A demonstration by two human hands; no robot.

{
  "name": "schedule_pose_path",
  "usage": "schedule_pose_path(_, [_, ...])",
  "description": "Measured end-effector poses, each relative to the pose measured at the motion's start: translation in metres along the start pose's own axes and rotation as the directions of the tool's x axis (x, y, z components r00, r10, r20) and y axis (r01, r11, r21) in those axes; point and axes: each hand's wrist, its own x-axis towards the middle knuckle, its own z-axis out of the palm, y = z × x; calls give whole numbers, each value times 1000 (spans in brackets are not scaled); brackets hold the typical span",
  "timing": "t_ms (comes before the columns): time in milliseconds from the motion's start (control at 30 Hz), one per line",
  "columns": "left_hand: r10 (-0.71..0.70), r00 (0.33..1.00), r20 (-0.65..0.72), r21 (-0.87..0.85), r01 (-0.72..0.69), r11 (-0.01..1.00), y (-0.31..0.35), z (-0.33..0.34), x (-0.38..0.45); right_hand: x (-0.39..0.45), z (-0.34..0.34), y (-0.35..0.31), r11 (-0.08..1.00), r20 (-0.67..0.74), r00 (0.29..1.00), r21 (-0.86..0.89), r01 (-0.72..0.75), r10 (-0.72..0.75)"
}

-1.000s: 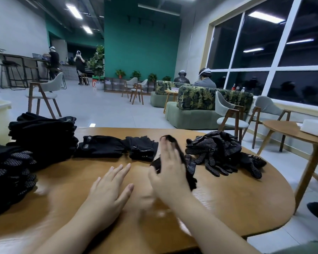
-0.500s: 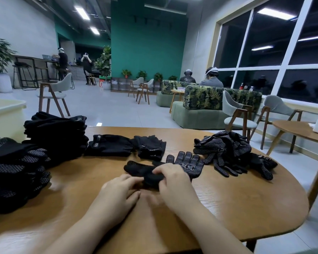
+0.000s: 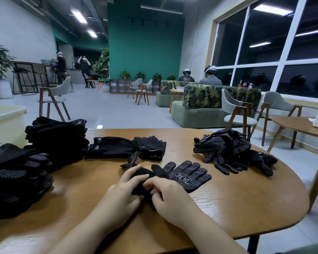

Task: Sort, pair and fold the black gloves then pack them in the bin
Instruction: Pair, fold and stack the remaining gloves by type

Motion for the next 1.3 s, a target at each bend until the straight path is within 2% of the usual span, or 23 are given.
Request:
schedule_pose_path(67, [38,999,6,-17,-38,999,2,0,1,0,-2,-1,999,-20,1000,35,7,-7])
schedule_pose_path(133, [49,999,4,-2,-49,999,1,1,2,2,-2,5,999,-122,992,16,-40,41])
schedule_pose_path(200, [18,999,-26,14,-18,1000,0,1,2,4,-3,13,986,-222,963,-27,-162,152])
schedule_pose_path(333, [-66,989,-129,-10,65,998,2,-1,1,5,-8,28,890,-198,892,-134,-435,406])
schedule_pose_path(400, [-143,971,-193,-143,116,983,6,-6,-1,4,-6,31,857,-181,870,-168,-488,459])
schedule_pose_path(467, [-238,943,-232,-344,150,927,10,-14,-4,4,-4,32,836,-171,863,-219,-504,475])
schedule_pose_path(533, [-315,917,-246,-447,181,876,10,-21,-5,4,-4,32,832,-163,870,-254,-493,466])
schedule_pose_path(600, [-323,909,-264,-381,209,900,4,-22,-4,3,-5,31,877,-186,902,-222,-426,390])
schedule_pose_path(667, [-302,917,-260,-240,241,940,0,-20,-5,3,-5,26,948,-199,948,-151,-279,247])
schedule_pose_path(767, [-297,915,-273,-70,289,955,-3,-16,-8,2,-1,17,979,-96,988,-151,-138,125])
schedule_pose_path(867, [-324,884,-336,111,379,919,-2,-18,-13,1,4,18,943,-23,979,-267,-199,200])
schedule_pose_path(967, [-353,858,-374,289,469,835,4,-21,-18,3,-1,20,912,-40,952,-277,-303,304])
schedule_pose_path(1067, [-240,897,-370,403,388,829,1,-21,-20,5,-1,22,916,-70,956,-273,-293,284])
schedule_pose_path(1133, [-133,945,-298,383,246,890,0,-21,-21,6,2,20,941,-92,972,-244,-233,216])
schedule_pose_path(1200, [-127,982,-139,336,168,927,2,-20,-19,10,5,15,962,-71,988,-228,-149,137])
schedule_pose_path(1300, [-220,975,0,364,205,908,0,-15,-19,24,5,6,975,33,996,-208,-76,85])
